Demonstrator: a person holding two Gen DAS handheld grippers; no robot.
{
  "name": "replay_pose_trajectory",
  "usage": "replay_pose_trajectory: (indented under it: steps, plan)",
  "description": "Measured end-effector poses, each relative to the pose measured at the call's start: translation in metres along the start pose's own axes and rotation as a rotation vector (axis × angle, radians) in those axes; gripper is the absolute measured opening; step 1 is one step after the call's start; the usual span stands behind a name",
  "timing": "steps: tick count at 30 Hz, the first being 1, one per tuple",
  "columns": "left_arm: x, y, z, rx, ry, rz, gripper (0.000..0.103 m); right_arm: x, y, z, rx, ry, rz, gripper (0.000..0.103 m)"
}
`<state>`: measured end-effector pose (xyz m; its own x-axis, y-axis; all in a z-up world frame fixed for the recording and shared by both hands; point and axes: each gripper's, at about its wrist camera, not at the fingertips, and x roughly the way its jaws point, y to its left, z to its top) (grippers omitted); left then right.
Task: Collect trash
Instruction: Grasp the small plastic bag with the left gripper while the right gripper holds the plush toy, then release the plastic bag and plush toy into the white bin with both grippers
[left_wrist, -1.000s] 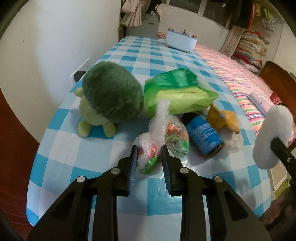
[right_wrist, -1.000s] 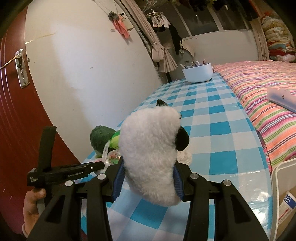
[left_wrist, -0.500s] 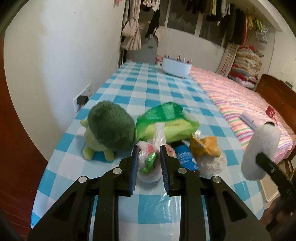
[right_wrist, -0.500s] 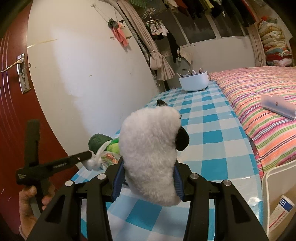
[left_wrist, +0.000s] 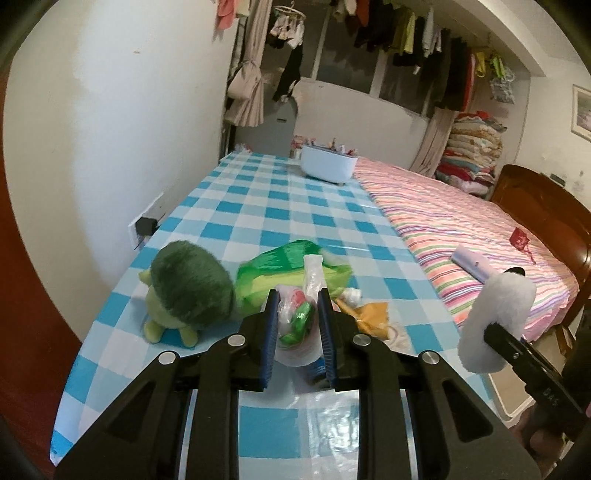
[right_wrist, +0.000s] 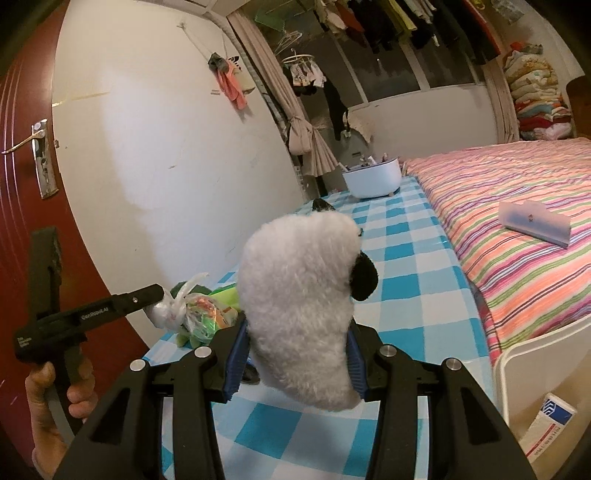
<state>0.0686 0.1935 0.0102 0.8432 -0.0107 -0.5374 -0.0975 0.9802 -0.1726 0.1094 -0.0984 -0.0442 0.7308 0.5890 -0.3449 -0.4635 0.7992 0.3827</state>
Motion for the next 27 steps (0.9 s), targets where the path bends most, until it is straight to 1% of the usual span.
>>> replay_pose_trajectory:
  steps: [8, 17, 27]
  plan:
    - [0.002, -0.029, 0.003, 0.032, -0.011, -0.057, 0.02, -0.018, -0.015, 0.003, 0.006, -0.035, -0.046, 0.044]
    - [0.007, -0.073, 0.003, 0.083, -0.008, -0.135, 0.02, -0.043, -0.035, 0.006, 0.019, -0.075, -0.11, 0.044]
    - [0.013, -0.137, 0.0, 0.156, 0.006, -0.249, 0.02, -0.079, -0.066, 0.004, 0.043, -0.128, -0.226, 0.044]
